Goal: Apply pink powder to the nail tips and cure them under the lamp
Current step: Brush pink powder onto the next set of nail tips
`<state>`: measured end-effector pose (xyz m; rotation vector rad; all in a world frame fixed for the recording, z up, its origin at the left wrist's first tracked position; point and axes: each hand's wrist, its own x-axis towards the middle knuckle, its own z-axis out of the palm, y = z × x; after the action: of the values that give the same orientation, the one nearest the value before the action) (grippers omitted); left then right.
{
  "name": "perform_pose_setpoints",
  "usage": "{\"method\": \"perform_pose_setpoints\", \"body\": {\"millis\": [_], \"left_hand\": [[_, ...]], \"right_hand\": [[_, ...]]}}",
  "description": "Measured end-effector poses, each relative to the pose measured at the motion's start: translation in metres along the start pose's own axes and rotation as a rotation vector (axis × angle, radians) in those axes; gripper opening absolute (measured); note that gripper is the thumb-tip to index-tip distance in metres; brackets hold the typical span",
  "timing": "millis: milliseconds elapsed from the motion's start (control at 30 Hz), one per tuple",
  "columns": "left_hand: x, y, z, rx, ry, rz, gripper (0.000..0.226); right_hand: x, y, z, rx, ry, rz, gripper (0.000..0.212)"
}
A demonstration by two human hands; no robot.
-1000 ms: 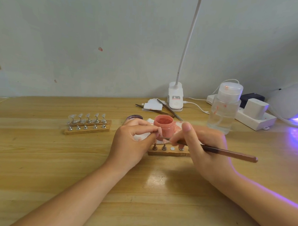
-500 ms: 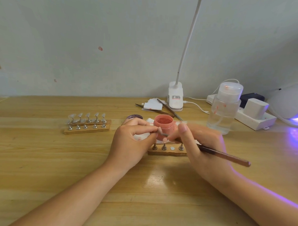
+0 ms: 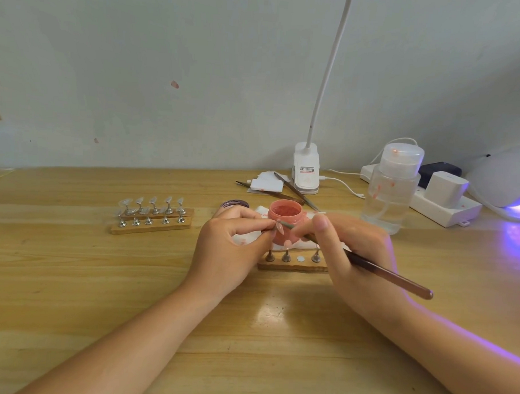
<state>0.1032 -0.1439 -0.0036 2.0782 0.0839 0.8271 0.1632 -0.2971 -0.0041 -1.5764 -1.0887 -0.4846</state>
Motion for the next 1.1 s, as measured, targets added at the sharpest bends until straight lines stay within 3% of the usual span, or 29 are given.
{"method": "perform_pose_setpoints", "body": {"millis": [100, 267, 400, 533, 667, 800, 933, 1100], "left_hand": [[0.0, 0.0005, 0.0003, 0.002, -0.009, -0.002, 0.014], [0.0, 0.0003, 0.0002, -0.008, -0.009, -0.005, 0.015], [-0.0004, 0.0004, 0.0006, -0.02, -0.007, -0.01, 0.018], [0.0004, -0.0002, 0.0011, -0.026, 0.008, 0.001, 0.025], [0.0006, -0.0012, 0.0014, -0.051, 0.011, 0.018, 0.03], [0.0009, -0.0025, 0.0015, -0.045, 0.014, 0.025, 0.024], [0.0006, -0.0033, 0.0013, -0.061, 0.013, 0.028, 0.027], [0.0011, -0.0037, 0.0018, -0.067, 0.017, 0.031, 0.03]], "right_hand": [[-0.001, -0.0006, -0.0005, 0.061, 0.027, 0.045, 0.058], [0.0002, -0.0009, -0.0007, -0.031, 0.007, -0.029, 0.04], [0.0002, 0.0001, -0.0015, 0.061, 0.029, 0.015, 0.059], [0.0017, 0.001, -0.0005, 0.013, -0.005, -0.006, 0.046], [0.0016, -0.001, -0.0015, 0.058, 0.008, 0.033, 0.057], [0.0018, -0.0005, -0.0008, 0.011, 0.009, -0.019, 0.043], [0.0006, -0.0024, -0.0011, 0.111, 0.016, 0.06, 0.058], [0.0014, -0.0031, 0.0001, 0.089, 0.036, 0.056, 0.045]]}}
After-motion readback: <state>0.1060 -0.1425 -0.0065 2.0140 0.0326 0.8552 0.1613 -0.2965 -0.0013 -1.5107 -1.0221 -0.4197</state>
